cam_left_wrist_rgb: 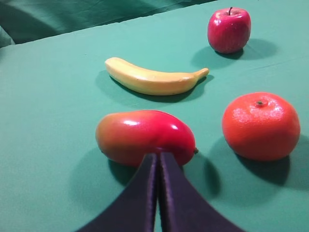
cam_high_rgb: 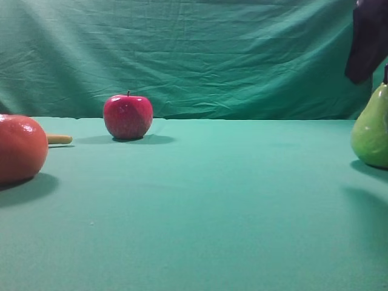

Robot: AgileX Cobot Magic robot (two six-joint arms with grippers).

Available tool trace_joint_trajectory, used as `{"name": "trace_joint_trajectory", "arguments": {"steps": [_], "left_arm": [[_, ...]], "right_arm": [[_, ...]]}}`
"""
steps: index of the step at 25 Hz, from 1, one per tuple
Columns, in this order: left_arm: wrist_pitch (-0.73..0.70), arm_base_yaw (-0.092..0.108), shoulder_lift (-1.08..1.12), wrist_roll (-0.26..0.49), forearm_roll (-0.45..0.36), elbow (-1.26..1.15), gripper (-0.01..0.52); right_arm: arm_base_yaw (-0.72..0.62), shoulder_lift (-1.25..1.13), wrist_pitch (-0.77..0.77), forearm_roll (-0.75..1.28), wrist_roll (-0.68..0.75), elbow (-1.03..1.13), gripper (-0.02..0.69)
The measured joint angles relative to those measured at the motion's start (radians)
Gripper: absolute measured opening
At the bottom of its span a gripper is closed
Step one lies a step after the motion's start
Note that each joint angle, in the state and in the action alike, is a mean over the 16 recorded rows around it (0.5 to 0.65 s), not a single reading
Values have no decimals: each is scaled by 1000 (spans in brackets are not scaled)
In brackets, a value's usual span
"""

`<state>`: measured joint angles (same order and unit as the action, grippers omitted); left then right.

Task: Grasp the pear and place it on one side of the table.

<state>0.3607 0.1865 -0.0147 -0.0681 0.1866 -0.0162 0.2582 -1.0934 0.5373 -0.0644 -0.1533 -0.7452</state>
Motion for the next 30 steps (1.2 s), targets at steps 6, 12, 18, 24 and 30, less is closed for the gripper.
{"name": "trace_joint_trajectory", "arguments": {"steps": [6,12,18,24,30], "left_arm": [[0,0,0,0,0,0,0],[0,0,0,0,0,0,0],[0,0,0,0,0,0,0],[0,0,0,0,0,0,0],[0,0,0,0,0,0,0]], "right_arm": [[0,212,139,-6,25,-3,80],[0,414,239,-35,18,0,2],[0,586,321,-68,5,4,0],[0,694,383,-82,-2,7,0],[-15,761,346,-58,-3,53,0]]}}
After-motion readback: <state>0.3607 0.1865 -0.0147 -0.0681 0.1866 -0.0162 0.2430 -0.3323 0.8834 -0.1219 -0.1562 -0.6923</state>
